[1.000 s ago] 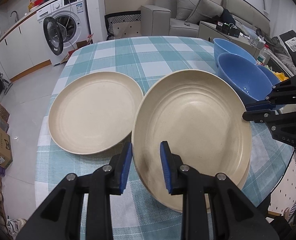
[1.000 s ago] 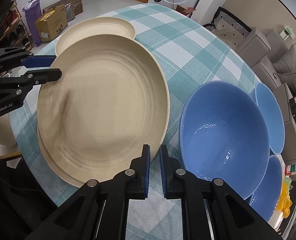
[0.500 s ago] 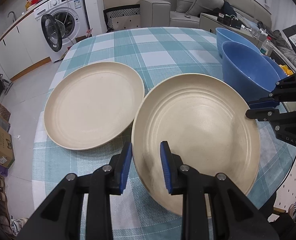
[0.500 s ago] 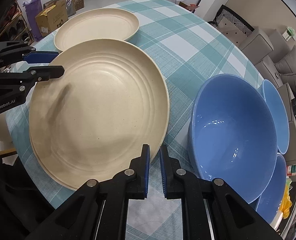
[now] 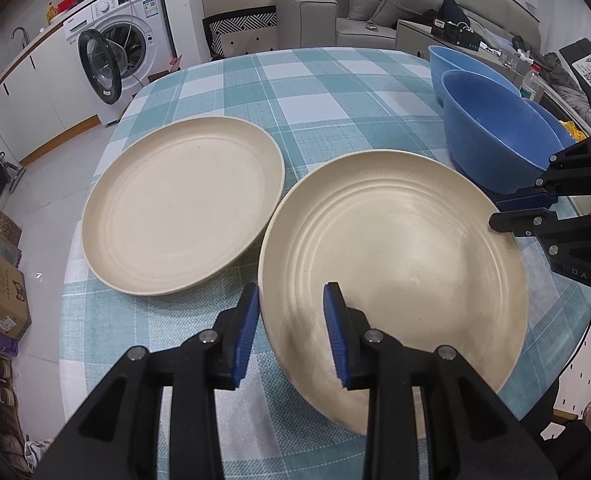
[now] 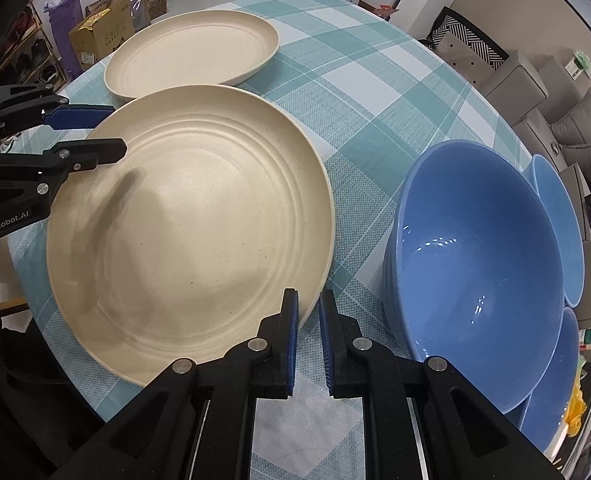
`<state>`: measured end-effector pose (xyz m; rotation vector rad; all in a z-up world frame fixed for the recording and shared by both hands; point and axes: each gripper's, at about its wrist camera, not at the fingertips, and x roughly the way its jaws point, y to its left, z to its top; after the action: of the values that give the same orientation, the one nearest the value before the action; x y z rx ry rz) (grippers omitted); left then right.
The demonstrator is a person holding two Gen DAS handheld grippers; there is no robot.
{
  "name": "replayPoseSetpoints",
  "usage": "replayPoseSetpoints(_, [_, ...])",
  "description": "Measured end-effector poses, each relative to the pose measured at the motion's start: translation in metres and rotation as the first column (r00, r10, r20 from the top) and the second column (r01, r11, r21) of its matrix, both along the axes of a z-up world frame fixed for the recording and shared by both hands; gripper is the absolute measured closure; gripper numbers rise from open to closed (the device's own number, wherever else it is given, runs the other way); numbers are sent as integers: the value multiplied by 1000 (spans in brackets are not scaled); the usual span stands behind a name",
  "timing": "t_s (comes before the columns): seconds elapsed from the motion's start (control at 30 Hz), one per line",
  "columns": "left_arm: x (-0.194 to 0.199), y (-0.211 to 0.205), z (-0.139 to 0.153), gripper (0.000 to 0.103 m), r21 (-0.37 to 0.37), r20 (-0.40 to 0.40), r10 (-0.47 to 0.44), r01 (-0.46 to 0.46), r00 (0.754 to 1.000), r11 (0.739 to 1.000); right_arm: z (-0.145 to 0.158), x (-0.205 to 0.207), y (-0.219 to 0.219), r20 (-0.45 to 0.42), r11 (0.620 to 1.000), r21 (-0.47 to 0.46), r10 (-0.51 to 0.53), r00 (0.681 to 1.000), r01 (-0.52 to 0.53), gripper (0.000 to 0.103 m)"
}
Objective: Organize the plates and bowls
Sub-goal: 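Lower the plate onto the other plate and open the left gripper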
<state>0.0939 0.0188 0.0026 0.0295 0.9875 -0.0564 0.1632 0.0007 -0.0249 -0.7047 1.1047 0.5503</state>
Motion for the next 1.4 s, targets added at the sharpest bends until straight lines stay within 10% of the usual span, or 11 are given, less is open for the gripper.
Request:
replayPoseSetpoints(0.8, [15, 5, -2, 70, -55, -2, 7, -7, 1000, 998, 0, 1, 3, 37, 1000, -28, -3, 999, 4, 90])
replayPoseSetpoints(1.4, [-9, 24, 31, 48, -52, 108, 48, -43, 993, 998, 37, -14, 21, 22, 988, 139, 69, 997, -71, 36])
